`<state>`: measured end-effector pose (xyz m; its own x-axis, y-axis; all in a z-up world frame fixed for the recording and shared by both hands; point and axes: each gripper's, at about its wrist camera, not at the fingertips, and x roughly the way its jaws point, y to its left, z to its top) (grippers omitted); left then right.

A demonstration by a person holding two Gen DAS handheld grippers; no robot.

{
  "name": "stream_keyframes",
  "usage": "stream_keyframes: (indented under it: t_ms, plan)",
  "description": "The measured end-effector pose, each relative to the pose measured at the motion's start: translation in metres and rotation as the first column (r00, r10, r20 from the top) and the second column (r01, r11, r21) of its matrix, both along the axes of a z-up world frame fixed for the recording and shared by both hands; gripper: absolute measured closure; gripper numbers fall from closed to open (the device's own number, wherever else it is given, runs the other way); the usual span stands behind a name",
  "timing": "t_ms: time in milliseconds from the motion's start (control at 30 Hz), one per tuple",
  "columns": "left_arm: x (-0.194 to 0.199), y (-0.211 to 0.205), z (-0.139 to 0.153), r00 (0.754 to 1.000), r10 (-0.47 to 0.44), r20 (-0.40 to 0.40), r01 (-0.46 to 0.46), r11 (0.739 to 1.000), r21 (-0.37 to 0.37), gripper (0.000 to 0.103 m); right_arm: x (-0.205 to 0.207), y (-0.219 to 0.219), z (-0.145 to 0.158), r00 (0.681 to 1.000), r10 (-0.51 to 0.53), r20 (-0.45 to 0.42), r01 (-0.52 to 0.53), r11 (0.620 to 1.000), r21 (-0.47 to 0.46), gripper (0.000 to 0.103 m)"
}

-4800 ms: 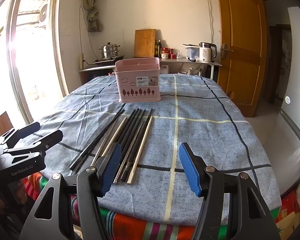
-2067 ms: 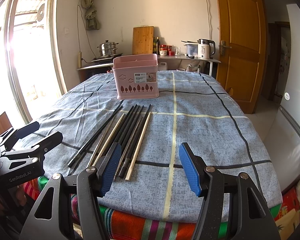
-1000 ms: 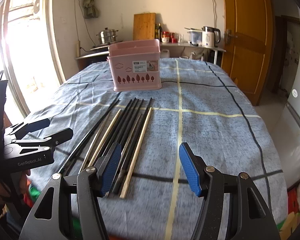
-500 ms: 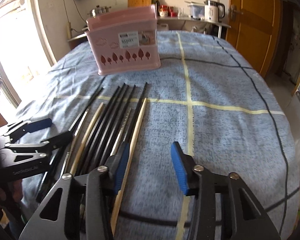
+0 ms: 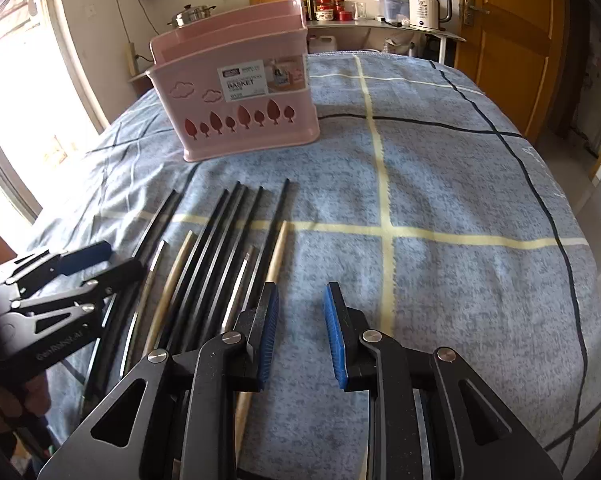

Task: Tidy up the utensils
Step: 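Grasp a pale wooden chopstick with the right gripper while the left grasps a black chopstick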

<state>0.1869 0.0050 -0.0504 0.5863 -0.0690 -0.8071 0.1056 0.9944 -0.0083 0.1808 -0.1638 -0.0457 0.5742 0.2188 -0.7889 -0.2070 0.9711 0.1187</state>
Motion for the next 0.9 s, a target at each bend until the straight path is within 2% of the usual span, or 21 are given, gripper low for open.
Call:
stream_keyframes:
  t_ms: [300, 433, 567, 667, 700, 800, 900]
  plan:
    - [0.015, 0.001, 0.0, 1.0, 0.004, -0.012, -0.004, 1.0, -0.002, 0.056, 0.016, 0.008, -0.004, 0.999, 0.002, -0.032, -0.002, 1.0, 0.006, 0.078]
    - [0.023, -0.002, 0.0, 1.0, -0.005, -0.013, 0.005, 1.0, 0.004, 0.056, 0.02, 0.015, -0.006, 0.999, 0.015, -0.036, -0.016, 0.999, -0.028, 0.078]
    - [0.032, -0.008, 0.0, 1.0, -0.021, -0.015, 0.021, 1.0, 0.014, 0.058, 0.026, 0.018, -0.007, 0.999, 0.009, -0.039, -0.012, 0.997, -0.075, 0.09]
    - [0.037, -0.014, 0.002, 0.998, -0.054, -0.019, 0.054, 0.998, 0.021, 0.077, 0.031, 0.018, -0.007, 0.999, 0.011, -0.049, -0.015, 0.996, -0.084, 0.096]
    - [0.039, -0.016, 0.002, 0.998, -0.063, -0.023, 0.064, 0.998, 0.02, 0.096, 0.033, 0.017, -0.007, 0.998, 0.012, -0.054, -0.017, 0.997, -0.079, 0.098]
    - [0.043, -0.015, 0.006, 0.997, -0.068, -0.046, 0.067, 0.998, -0.015, 0.097, 0.035, 0.012, -0.005, 0.998, 0.017, -0.065, -0.02, 0.999, -0.038, 0.098]
    - [0.037, -0.011, 0.016, 0.997, -0.075, -0.032, 0.072, 0.995, -0.066, 0.098, 0.03, 0.005, 0.006, 0.999, 0.023, -0.042, -0.023, 1.0, -0.008, 0.098]
